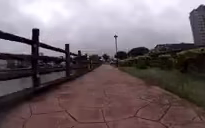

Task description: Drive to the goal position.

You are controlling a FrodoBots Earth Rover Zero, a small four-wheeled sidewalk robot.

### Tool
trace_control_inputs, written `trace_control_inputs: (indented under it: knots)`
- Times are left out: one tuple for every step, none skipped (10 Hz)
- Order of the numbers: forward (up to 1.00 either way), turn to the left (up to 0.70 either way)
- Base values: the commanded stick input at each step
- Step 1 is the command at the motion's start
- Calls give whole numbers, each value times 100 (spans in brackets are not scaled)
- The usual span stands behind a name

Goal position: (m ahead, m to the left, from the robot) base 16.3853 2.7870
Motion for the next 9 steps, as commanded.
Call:
trace_control_inputs:
  knots:
    - [100,0]
    - [100,0]
    - [100,0]
    - [100,0]
    - [100,0]
    - [100,0]
    - [100,0]
    - [100,0]
    - [100,0]
